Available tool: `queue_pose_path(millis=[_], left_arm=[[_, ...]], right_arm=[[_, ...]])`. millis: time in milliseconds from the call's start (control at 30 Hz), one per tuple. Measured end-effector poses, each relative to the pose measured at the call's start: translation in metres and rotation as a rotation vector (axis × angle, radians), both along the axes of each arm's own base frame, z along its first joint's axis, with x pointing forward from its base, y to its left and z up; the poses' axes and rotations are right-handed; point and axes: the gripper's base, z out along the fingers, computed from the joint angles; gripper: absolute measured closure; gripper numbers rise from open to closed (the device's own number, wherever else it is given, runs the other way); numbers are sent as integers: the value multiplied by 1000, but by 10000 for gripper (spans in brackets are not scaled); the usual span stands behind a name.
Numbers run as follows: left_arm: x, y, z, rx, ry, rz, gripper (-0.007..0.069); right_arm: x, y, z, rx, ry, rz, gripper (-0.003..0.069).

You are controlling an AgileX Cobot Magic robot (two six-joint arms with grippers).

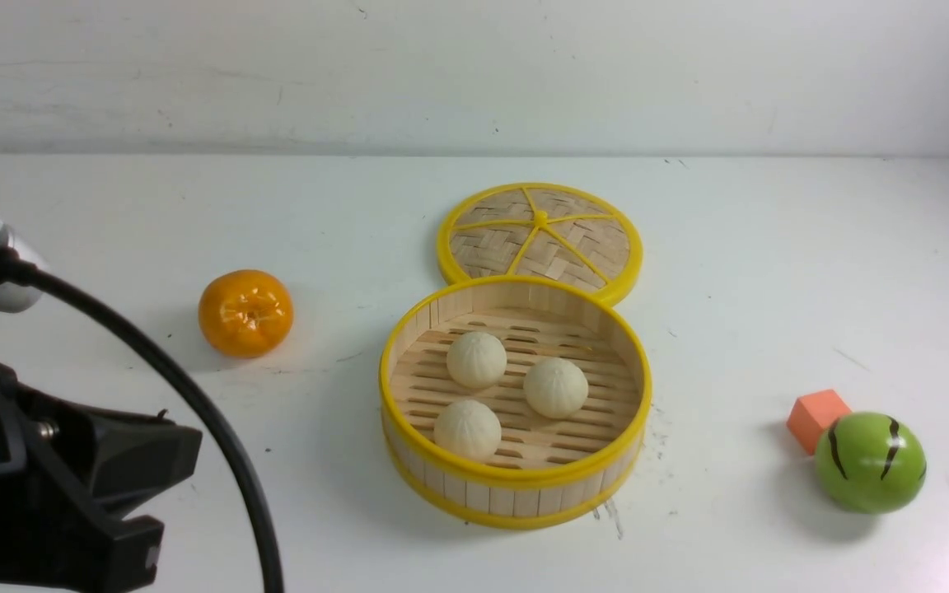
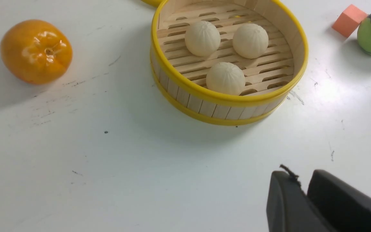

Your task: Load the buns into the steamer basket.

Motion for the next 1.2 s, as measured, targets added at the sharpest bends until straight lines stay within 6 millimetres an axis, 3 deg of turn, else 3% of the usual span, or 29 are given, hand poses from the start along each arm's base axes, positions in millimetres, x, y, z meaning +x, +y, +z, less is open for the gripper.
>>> queue_pose_path(millis=[233, 433, 533, 667, 867, 1200], left_arm=[[1, 2, 1, 20, -34, 3, 517], [-2, 6, -2, -35, -197, -6, 516], [-10, 20, -18, -121, -372, 42, 557], [-23, 42, -58, -175, -493, 156, 638], [-42, 64, -112, -186, -501, 336, 638], [-59, 82, -156, -129, -452, 558, 638]], right_arm=[[0, 0, 0, 0, 0, 0, 659], [0, 0, 0, 0, 0, 0, 656], [0, 0, 0, 0, 0, 0, 651], [0, 0, 0, 0, 0, 0, 649], [0, 0, 0, 0, 0, 0, 645], [0, 0, 0, 0, 0, 0, 638]])
